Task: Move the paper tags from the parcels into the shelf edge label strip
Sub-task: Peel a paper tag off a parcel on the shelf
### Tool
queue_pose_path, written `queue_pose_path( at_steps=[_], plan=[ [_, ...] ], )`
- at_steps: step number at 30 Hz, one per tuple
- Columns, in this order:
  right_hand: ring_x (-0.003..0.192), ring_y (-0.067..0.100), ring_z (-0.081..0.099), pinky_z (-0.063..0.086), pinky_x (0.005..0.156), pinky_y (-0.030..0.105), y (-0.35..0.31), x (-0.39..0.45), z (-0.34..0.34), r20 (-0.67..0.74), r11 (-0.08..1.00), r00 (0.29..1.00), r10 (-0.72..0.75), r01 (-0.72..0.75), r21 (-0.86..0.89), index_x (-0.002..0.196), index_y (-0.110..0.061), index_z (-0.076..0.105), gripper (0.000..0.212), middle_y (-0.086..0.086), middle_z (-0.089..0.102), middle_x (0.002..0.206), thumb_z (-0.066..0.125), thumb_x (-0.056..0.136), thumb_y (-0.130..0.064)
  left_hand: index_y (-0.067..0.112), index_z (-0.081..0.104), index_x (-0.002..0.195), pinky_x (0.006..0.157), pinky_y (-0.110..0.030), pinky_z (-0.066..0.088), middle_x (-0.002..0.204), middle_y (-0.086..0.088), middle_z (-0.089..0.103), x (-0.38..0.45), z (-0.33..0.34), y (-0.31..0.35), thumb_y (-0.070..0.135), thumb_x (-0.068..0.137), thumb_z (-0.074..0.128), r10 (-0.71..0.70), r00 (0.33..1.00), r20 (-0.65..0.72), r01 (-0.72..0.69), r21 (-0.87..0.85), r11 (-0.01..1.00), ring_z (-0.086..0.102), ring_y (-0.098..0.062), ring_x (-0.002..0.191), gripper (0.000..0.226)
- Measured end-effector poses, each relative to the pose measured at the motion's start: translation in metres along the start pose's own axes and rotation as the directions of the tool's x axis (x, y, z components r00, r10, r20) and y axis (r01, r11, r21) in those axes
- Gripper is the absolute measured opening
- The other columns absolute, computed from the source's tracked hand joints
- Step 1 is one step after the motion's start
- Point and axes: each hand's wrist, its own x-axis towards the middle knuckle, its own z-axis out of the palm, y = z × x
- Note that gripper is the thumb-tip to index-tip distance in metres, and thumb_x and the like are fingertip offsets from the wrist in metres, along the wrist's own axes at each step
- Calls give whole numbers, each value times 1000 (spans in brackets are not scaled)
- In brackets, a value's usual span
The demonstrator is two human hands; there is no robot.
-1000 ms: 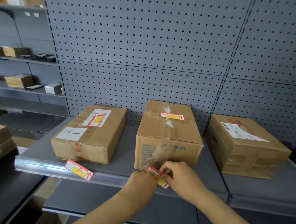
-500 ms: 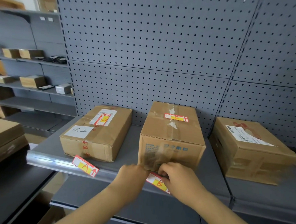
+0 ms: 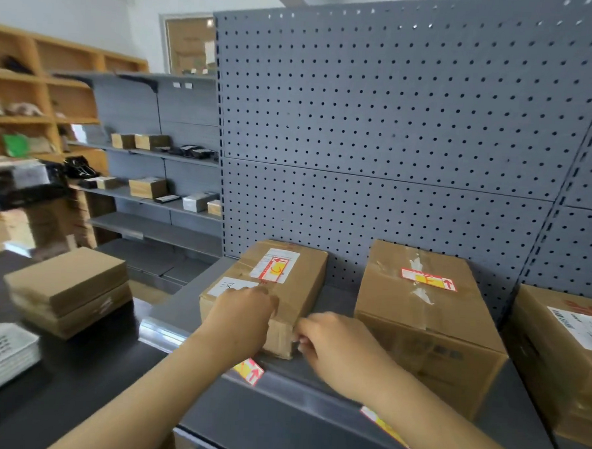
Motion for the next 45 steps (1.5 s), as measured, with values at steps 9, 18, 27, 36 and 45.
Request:
queue_pose_path(
  at_steps=[9,18,27,36,45],
  plan=[
    [103,22,60,41,72,24,3,119,13,-74,996,994,79,-82,-39,110,-19,60,24,1,60,116,46,95,-6,28,61,113,86,-30,51,117,6,63,59,13,-107,8,87,56,33,998,-57,-38,-75,996,63,-17,102,34],
    [107,25,53,48,84,41,32,202,20,274,971,944,184,-132,-197,126,-20,54,50,4,55,123,53,83,6,26,62,112,88,-30,50,115,4,62,114,36,-156,8,89,50,123,992,-29,-126,-176,976,63,-19,102,32],
    [82,22,60,39,50,27,45,240,23,456,966,871,181,-72,-246,118,-24,61,43,4,61,108,53,85,2,23,63,110,86,-32,51,112,2,63,155,42,-163,11,89,48,157,987,-23,-159,-216,963,63,-20,99,28],
    [95,22,55,49,80,38,60,246,18,539,966,802,259,-211,-151,105,-20,59,24,-3,53,102,69,84,-26,25,63,109,82,-29,50,113,3,63,162,44,-160,17,91,48,165,986,19,-156,-237,959,64,-17,97,25],
    [89,15,55,48,76,30,60,231,16,462,935,827,320,-355,-12,92,-25,51,21,-8,54,96,70,83,-24,25,63,108,82,-31,54,112,3,64,150,39,-157,24,92,49,169,985,36,-158,-219,963,65,-17,93,21]
  ],
)
